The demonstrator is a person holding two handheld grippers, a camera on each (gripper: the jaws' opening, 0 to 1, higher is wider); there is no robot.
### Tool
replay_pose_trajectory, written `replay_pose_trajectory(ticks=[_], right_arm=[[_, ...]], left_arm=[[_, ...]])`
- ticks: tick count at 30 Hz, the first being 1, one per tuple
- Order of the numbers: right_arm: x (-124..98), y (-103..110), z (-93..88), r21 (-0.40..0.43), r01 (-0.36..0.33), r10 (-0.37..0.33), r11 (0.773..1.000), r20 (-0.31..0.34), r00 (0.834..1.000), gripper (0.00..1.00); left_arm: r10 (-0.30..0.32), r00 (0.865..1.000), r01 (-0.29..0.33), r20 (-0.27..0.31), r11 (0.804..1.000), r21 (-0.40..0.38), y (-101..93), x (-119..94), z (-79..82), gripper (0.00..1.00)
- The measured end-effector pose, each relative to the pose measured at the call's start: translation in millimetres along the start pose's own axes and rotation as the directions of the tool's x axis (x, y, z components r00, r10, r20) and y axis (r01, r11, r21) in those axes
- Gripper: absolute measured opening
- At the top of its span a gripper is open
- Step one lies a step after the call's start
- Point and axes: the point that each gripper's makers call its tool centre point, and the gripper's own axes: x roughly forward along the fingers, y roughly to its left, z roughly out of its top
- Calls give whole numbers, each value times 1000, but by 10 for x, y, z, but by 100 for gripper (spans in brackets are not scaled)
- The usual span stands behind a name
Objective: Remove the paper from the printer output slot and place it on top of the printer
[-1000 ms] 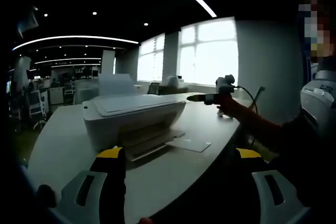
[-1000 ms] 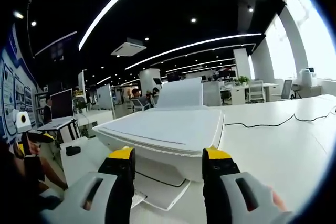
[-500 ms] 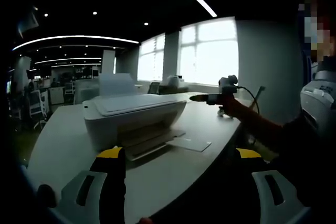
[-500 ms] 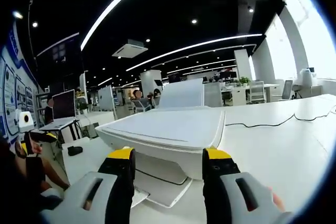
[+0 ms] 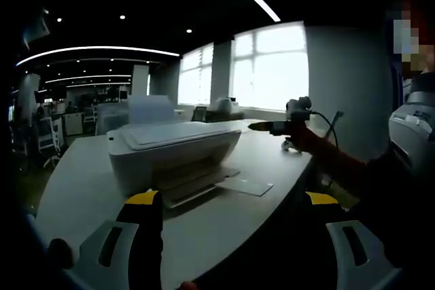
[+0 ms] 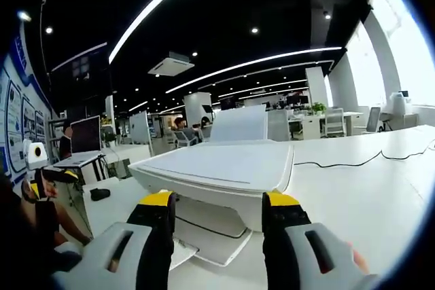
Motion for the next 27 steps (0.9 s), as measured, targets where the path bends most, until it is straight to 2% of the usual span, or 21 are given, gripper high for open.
replay_pose_trajectory(ticks=[27], right_arm=[[-140, 110, 23, -22, -5, 5, 1000, 13, 1000, 47]], left_arm=[[1, 1000, -1, 3, 1000, 4, -7, -5, 17, 87]])
